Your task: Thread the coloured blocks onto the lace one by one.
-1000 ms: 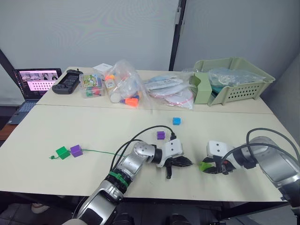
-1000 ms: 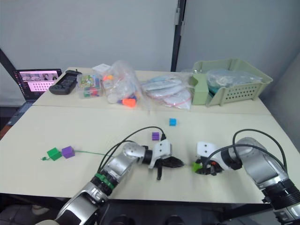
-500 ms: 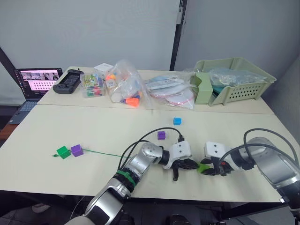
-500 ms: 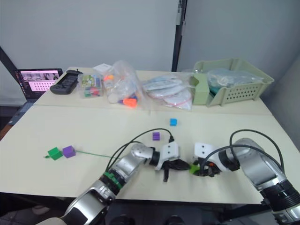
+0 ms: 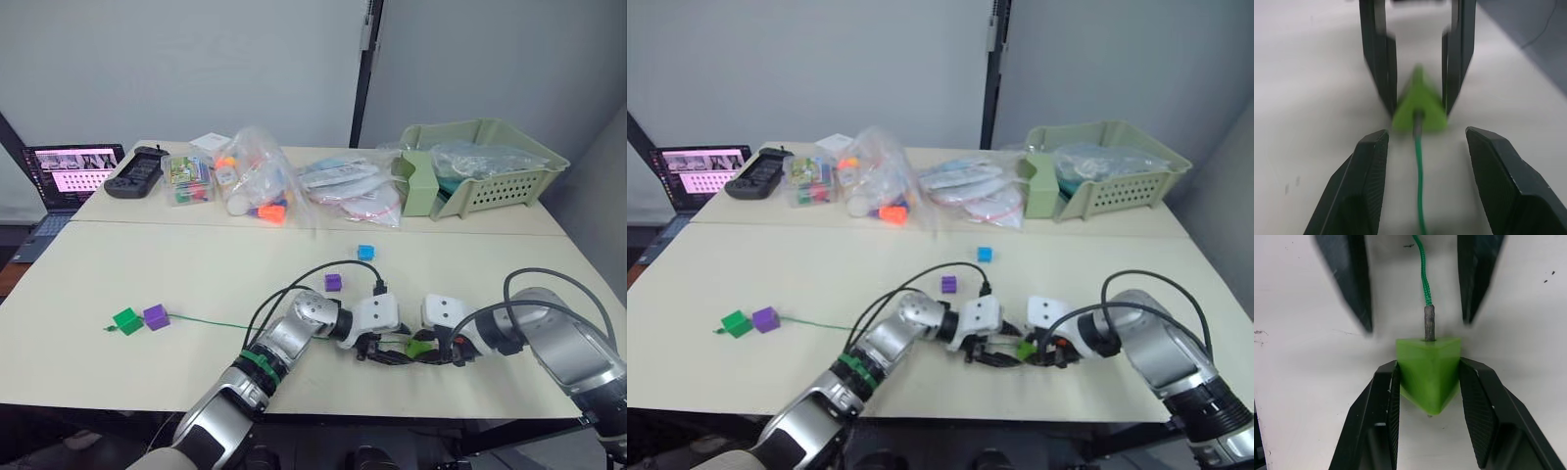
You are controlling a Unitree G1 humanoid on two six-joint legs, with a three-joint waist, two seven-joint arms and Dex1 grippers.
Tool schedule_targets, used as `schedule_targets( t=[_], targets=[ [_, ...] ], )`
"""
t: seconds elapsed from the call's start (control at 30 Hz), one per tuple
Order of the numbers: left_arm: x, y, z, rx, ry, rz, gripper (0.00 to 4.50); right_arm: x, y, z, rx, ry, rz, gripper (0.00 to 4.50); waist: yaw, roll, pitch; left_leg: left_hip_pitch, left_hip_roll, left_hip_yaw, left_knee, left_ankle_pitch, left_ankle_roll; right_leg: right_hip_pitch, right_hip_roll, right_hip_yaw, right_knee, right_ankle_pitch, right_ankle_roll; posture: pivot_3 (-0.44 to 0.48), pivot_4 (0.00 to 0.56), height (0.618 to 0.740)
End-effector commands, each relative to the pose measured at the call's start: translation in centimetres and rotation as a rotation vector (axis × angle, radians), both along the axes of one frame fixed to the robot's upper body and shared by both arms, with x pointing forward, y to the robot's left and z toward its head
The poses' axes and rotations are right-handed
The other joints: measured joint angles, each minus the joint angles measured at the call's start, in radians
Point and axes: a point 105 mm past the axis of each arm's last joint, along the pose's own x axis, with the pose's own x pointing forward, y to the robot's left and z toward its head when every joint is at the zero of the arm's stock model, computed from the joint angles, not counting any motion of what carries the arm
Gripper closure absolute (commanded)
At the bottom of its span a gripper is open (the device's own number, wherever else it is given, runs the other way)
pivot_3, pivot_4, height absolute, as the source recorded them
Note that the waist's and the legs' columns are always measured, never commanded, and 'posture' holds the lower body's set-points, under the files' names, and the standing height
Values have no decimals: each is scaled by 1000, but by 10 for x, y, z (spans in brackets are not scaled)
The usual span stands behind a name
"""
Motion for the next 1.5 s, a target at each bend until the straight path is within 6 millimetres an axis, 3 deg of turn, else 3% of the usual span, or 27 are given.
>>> schedule_targets(
  t=[0.03,0.27,0.57,1.03,1.2,1.5],
  targets=[
    [-2,-4,10,-9,-53,-36,1853,-1,8,-2,12,2,34,3238,2,0,0,0,0,0,0,0,0,0,0,0,0,0,0,0,150,732],
    [6,7,14,-4,-45,15,1853,-1,9,-3,13,4,37,3238,0,0,0,0,0,0,0,0,0,0,0,0,0,0,0,0,150,732],
    [0,14,12,15,-2,-8,4500,-2,11,-4,15,4,43,3238,0,0,0,0,0,0,0,0,0,0,0,0,0,0,0,0,150,732],
    [2,-21,25,-48,11,-20,4500,-3,16,-5,21,11,54,3238,0,0,0,0,0,0,0,0,0,0,0,0,0,0,0,0,150,732],
    [-2,-17,23,-69,43,-28,4500,-2,16,-4,20,6,52,3238,-1,0,0,0,0,0,0,0,0,0,0,0,0,0,0,0,150,732],
    [7,0,26,-88,41,39,1719,1,20,-2,56,-10,20,3238,-5,0,0,1,0,0,0,0,0,0,0,0,0,0,0,0,150,732]
  ],
)
